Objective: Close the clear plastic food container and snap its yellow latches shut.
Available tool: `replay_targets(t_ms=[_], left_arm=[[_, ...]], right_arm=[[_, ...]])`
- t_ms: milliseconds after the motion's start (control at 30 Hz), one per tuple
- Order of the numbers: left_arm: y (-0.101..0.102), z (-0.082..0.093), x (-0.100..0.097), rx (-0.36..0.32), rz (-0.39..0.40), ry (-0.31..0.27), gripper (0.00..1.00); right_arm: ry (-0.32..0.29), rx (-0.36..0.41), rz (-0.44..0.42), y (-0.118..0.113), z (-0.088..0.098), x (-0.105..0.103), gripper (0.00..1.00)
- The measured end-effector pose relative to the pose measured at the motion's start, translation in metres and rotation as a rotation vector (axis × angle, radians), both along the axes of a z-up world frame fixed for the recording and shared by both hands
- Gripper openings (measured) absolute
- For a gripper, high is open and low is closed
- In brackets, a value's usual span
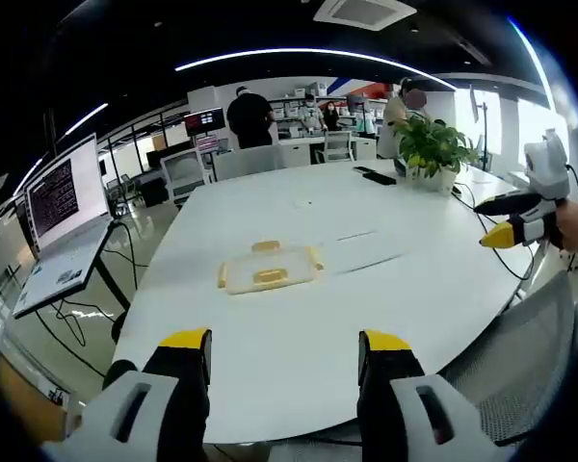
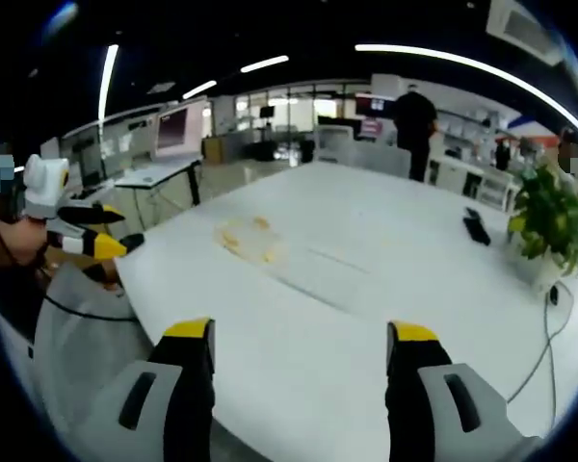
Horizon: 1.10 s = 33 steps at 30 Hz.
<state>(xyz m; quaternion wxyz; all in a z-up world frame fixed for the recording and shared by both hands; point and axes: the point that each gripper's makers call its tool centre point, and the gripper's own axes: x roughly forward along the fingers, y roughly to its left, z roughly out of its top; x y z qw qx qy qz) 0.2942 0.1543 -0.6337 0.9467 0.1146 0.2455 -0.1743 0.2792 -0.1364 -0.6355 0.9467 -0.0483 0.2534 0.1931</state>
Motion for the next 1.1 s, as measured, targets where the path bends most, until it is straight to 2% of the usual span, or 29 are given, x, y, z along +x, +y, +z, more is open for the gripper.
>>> replay_targets(t_ms=[1100], left_arm=[[0.0029, -0.0016, 0.0049, 0.003, -0.019, 0.002, 0.57]], right_arm=[[-0.002, -0.011, -0.001, 0.0017, 0.0000, 0.0037, 0.69]])
